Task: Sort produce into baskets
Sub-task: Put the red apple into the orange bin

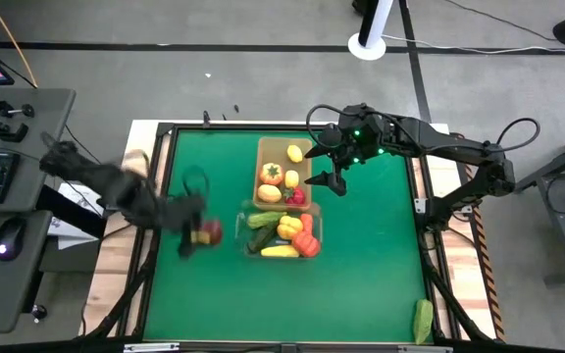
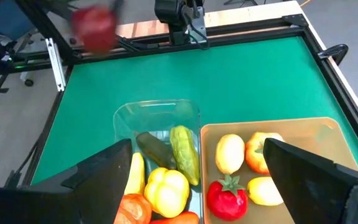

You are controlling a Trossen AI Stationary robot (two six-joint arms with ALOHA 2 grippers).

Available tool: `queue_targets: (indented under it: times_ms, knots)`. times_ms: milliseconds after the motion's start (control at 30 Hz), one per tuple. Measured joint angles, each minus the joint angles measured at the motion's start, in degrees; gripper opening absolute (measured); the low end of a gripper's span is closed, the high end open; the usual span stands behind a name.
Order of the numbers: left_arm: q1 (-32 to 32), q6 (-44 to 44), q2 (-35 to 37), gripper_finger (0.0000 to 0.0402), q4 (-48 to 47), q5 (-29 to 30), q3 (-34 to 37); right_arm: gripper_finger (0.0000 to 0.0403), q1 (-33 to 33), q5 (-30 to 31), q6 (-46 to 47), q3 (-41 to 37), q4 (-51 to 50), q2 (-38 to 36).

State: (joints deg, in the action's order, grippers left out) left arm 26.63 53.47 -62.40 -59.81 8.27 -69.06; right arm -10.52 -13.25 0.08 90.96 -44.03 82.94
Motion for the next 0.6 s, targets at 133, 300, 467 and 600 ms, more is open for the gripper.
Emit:
queue_targets:
  times_ms: [133,300,467,600]
  knots:
    - [-14.53,-13.70,2.43,0.0275,0.09,8.91,0.01,0.0354,0.00,0.02,2.83,0.00,0.02,0.00]
    - [-33.60,-32.62,-4.91,0.0269,14.14,2.74,3.57,0.0354,0.04,-0.01,5.95,0.00,0.05,0.00]
    - [-45.27,-43.79,-18.16,0.0271,34.62,-2.25,3.96,0.0354,0.04,-0.02,10.25,0.00,0.13,0.00]
    - [-50.13,-44.87,-26.46,0.0272,47.32,-3.39,3.96,0.0354,0.04,0.10,13.70,0.00,1.40,0.00]
